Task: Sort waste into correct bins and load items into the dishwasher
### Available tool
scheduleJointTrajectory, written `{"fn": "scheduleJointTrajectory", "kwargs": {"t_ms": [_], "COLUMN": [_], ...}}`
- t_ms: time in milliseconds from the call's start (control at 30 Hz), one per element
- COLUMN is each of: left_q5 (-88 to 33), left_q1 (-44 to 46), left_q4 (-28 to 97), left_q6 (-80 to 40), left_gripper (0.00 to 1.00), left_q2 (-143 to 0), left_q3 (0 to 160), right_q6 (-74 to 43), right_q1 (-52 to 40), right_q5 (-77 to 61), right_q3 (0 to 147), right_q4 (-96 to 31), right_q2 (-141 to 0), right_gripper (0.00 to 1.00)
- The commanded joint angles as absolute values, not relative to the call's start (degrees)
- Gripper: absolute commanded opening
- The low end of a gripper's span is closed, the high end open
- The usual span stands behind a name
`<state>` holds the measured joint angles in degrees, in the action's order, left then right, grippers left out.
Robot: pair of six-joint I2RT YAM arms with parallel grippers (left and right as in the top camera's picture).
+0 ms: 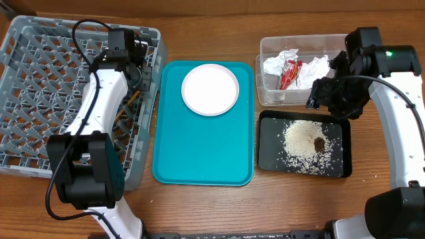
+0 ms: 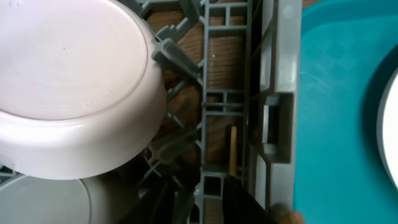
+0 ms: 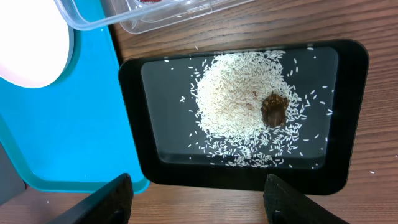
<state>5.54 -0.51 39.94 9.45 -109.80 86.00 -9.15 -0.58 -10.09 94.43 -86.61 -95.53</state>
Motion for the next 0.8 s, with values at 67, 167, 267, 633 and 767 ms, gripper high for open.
{"fn": "scheduleJointTrajectory", "kwargs": {"t_ms": [67, 167, 267, 633, 767], "left_q5": [3.18, 3.22, 3.36, 3.31, 2.7], "left_q1": [-0.21, -0.21, -0.21, -0.21, -0.19], "left_q4": [44.31, 46.57, 48.25, 51.9, 51.57], "left_q6": [10.28, 10.31, 10.31, 13.89, 17.43], "left_gripper": [0.29, 0.29, 0.28, 0.37, 0.42], "left_q2": [-109.71, -109.71, -109.71, -109.73, -110.02], "left_q3": [90.72, 92.4, 92.53, 92.49, 92.09], "right_q6": [-8.93, -8.93, -8.93, -8.97, -9.17], "right_q1": [-0.67, -0.69, -0.69, -0.69, -0.69], "right_q5": [-10.13, -10.13, -10.13, -10.15, -10.15], "right_q3": [95.64, 95.64, 95.64, 95.64, 95.64], "right_q4": [-86.63, -86.72, -86.72, -86.72, -86.72], "right_q2": [-94.3, -94.3, -94.3, -94.3, -94.3], "right_gripper": [0.69, 0.69, 0.69, 0.69, 0.69]}}
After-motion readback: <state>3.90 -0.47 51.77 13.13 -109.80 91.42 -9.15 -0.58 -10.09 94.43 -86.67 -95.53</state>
